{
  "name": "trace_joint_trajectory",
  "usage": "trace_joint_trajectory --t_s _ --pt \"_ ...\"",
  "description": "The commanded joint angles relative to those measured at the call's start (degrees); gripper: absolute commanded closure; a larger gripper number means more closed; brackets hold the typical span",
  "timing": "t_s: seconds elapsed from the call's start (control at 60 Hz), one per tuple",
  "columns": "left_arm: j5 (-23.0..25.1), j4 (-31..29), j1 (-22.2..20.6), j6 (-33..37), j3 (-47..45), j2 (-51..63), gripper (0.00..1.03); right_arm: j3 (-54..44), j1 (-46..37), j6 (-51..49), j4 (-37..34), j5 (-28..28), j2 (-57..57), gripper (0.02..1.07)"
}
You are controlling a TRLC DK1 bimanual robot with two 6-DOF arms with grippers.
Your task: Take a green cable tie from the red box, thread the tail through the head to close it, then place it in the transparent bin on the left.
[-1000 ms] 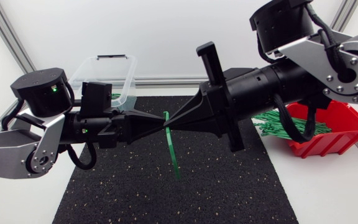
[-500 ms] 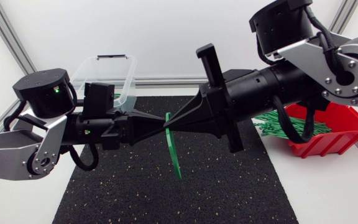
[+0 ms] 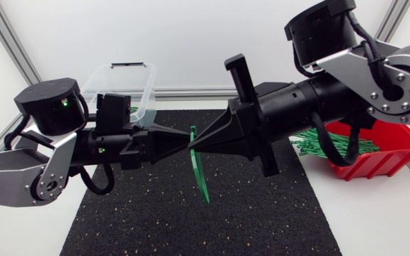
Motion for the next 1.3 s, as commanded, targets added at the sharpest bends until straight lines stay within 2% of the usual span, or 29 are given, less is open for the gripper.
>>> trace_joint_trajectory --t_s 0.0,1.283 --pt "-0.1 1.0 -0.6 -0.8 -1.2 -1.4 1.00 -1.3 0.4 2.1 0.8 0.1 -1.2 1.02" --pt "-2.0 1.0 -1.3 -0.8 -2.3 -3.7 1.00 -2.2 -0.1 2.2 1.7 0.3 -1.4 1.02"
